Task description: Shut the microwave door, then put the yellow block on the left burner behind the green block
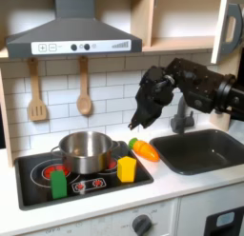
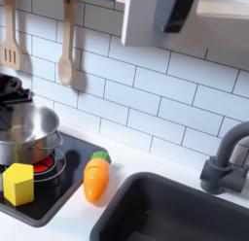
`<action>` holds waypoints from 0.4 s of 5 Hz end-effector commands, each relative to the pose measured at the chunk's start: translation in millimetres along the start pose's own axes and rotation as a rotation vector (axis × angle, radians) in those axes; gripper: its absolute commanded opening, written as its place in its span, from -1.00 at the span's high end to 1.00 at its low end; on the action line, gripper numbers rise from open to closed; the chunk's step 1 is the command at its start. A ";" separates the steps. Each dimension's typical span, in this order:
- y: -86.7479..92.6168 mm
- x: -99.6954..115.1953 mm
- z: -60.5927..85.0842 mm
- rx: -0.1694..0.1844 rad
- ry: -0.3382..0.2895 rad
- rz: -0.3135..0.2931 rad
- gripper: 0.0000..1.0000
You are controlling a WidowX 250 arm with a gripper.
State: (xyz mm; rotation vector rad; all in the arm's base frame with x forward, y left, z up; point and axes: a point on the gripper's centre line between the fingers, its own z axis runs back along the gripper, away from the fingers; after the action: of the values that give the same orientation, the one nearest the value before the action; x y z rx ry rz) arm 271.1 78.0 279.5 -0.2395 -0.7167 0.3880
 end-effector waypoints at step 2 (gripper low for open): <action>9.3 27.0 2.2 -0.001 -0.036 0.092 1.00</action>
State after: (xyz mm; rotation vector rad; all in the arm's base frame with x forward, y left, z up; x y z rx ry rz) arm 286.0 101.4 293.6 -0.2602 -0.7440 0.4847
